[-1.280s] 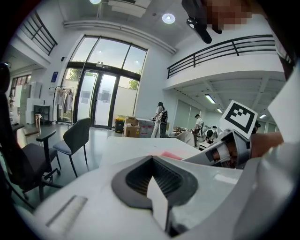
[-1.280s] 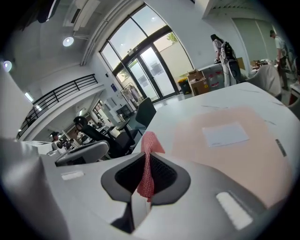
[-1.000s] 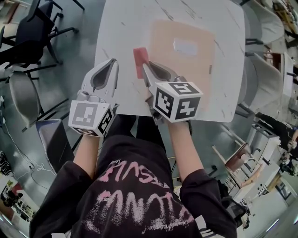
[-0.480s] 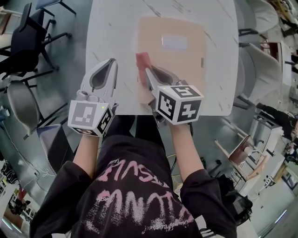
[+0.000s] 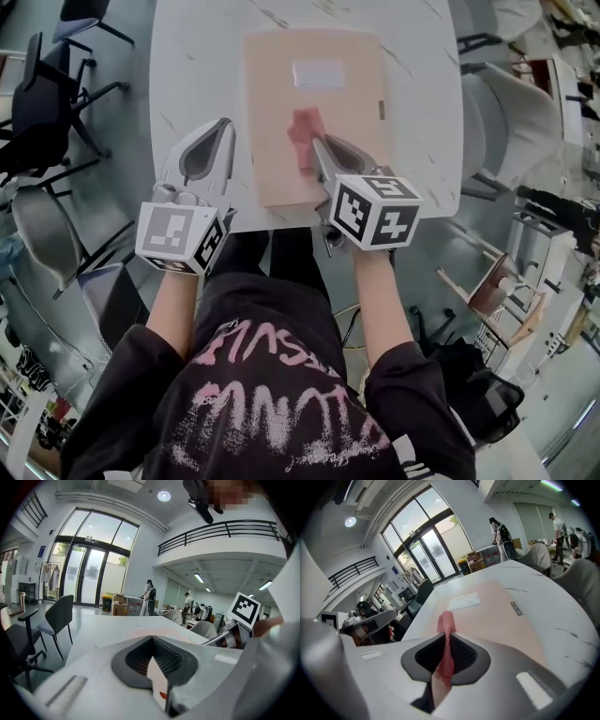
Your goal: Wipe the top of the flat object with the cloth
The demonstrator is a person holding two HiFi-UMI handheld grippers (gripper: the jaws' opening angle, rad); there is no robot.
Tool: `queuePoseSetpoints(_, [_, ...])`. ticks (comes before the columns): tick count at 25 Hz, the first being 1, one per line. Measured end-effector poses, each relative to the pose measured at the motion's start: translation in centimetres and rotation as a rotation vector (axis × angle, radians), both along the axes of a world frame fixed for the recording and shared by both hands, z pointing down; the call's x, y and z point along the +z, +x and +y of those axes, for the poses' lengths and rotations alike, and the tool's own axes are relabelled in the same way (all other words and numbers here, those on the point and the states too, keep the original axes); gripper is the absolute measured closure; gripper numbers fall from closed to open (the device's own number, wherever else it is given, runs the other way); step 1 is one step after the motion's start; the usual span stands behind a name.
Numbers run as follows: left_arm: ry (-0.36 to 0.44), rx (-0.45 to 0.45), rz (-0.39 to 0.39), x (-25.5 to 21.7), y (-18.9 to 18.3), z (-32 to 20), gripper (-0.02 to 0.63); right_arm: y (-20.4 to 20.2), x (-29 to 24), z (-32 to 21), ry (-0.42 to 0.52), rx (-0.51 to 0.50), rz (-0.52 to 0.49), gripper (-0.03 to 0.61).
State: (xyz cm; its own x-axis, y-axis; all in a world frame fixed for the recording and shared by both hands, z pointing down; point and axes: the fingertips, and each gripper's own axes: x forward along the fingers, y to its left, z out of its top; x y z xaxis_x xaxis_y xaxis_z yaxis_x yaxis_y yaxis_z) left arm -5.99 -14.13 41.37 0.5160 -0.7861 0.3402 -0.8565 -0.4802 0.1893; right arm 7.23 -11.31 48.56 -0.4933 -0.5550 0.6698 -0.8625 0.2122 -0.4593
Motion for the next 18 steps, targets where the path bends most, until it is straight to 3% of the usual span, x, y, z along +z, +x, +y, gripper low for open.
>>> queuePoseSetpoints(12, [-0.003,0.058,-0.004,0.0,3.1,-0.1,0.614,8.0,0.9,0.6,-0.007,0.148,0.073,0.528])
queuePoseSetpoints(18, [-0.002,0.056,-0.003,-0.1,3.1,-0.1,0.614,8.7,1.1,0.8,-0.010,0.158,0.078,0.526])
